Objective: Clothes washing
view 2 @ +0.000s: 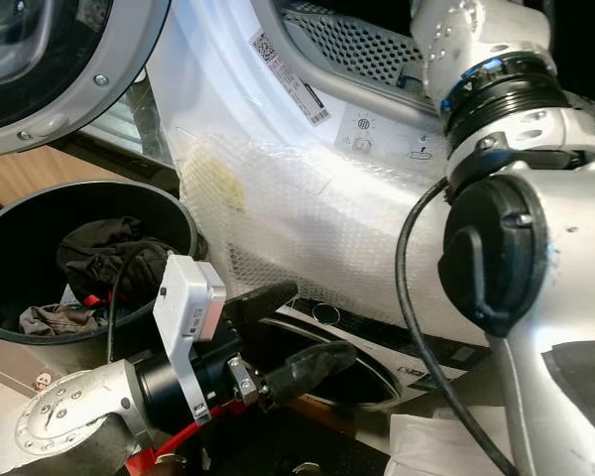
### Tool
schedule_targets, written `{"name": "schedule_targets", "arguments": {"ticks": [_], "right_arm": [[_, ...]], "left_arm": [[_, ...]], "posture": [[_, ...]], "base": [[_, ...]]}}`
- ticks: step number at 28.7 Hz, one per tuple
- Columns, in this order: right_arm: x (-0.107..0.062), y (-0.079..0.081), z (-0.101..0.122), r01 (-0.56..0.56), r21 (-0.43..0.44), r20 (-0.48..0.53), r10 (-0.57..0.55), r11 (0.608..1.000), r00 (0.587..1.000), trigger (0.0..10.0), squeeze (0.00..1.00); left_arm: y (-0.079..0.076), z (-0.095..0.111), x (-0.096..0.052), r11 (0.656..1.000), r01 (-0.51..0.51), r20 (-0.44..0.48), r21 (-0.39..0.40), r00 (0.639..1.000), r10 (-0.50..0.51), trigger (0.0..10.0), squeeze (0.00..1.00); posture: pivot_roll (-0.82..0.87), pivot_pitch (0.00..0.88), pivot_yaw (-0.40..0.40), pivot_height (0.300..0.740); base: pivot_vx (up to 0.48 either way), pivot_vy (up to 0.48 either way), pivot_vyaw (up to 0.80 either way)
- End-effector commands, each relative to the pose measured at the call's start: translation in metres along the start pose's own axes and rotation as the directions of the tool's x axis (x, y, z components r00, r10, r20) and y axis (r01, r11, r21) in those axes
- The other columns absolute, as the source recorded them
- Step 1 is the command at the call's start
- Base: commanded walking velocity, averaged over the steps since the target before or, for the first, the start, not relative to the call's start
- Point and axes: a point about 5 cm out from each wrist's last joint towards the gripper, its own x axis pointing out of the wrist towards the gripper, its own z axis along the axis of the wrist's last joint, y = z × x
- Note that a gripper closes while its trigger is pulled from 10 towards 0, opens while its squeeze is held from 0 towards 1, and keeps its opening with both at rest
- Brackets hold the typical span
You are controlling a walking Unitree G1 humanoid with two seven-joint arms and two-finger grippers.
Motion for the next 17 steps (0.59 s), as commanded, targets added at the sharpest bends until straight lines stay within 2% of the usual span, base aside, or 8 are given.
{"name": "schedule_targets", "arguments": {"ticks": [1,2,5,6,13,17], "right_arm": [[-0.002,-0.012,0.002,0.028,-0.010,-0.010,-0.028,1.000,1.000,10.0,1.00],[-0.003,-0.016,0.005,0.015,-0.091,-0.020,-0.017,0.996,1.000,10.0,1.00],[-0.005,-0.019,0.004,-0.024,-0.165,-0.056,0.015,0.986,0.998,10.0,1.00],[-0.005,-0.021,0.000,-0.046,-0.228,-0.081,0.028,0.973,0.996,10.0,1.00],[-0.009,-0.032,0.001,-0.074,-0.306,-0.114,0.040,0.949,0.993,10.0,1.00],[-0.011,-0.041,0.002,-0.071,-0.379,-0.118,0.028,0.923,0.993,10.0,1.00]], "left_arm": [[-0.004,0.001,0.000,1.000,0.029,0.004,-0.002,1.000,-0.029,10.0,0.00],[-0.002,0.001,0.001,1.000,0.027,0.002,0.004,1.000,-0.027,10.0,0.00],[0.000,0.002,0.001,1.000,0.019,0.003,0.011,1.000,-0.019,10.0,0.00],[0.002,0.002,0.000,1.000,0.013,0.001,0.013,1.000,-0.013,10.0,0.00],[0.006,0.005,0.000,0.999,0.013,-0.003,0.033,1.000,-0.013,10.0,0.00],[0.006,0.007,0.002,0.999,0.027,0.004,0.034,1.000,-0.027,10.0,0.00]], "posture": [[0.00,0.282,-0.162,0.740],[0.00,0.281,-0.158,0.740],[0.01,0.279,-0.155,0.740],[0.01,0.277,-0.151,0.740],[0.01,0.267,-0.127,0.740],[0.01,0.262,-0.116,0.740]], "base": [[0.000,0.000,0.00],[0.000,0.000,0.00],[0.000,0.000,0.00],[0.000,0.000,0.00],[0.000,0.000,0.00],[0.000,0.000,0.00]]}}
